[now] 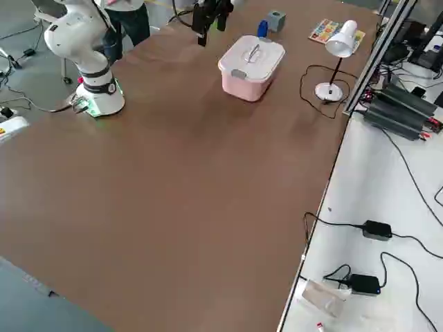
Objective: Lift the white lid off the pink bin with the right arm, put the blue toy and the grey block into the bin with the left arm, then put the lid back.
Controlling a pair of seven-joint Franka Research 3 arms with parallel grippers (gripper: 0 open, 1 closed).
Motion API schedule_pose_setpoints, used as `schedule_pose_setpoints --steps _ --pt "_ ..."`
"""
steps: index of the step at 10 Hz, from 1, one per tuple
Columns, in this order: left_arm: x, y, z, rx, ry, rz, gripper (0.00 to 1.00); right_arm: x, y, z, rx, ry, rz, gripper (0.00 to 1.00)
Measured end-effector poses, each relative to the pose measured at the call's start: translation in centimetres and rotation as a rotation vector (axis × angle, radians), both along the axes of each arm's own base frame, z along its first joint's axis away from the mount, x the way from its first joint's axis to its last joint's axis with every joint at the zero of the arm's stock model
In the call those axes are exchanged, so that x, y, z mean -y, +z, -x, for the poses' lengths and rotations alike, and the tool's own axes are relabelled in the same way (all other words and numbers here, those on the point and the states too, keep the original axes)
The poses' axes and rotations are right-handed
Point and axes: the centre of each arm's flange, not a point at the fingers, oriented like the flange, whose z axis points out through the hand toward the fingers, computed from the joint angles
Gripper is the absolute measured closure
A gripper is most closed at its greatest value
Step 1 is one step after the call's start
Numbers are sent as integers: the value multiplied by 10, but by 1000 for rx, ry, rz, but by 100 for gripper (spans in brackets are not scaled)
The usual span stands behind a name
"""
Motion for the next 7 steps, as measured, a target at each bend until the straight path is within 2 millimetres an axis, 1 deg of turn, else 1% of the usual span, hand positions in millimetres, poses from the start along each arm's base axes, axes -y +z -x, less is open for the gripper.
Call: schedule_pose_setpoints --steps 2,3,4,5,6,7 --pt "1 0 0 0 -2 0 0 -1 0 0 0 -3 0 0" --pt "1 0 0 0 -3 0 0 -4 0 0 -1 -30 1 0" --pt "1 0 0 0 -3 0 0 -11 0 0 -2 -95 -5 0" --pt "1 -2 -1 -3 -3 0 0 -26 0 -1 -8 -187 -10 0" --pt "1 -6 -2 -11 -3 0 0 -51 -2 0 -18 -295 -6 0" --pt "1 -12 -5 -22 -4 1 0 -82 -5 2 -32 -401 1 0"
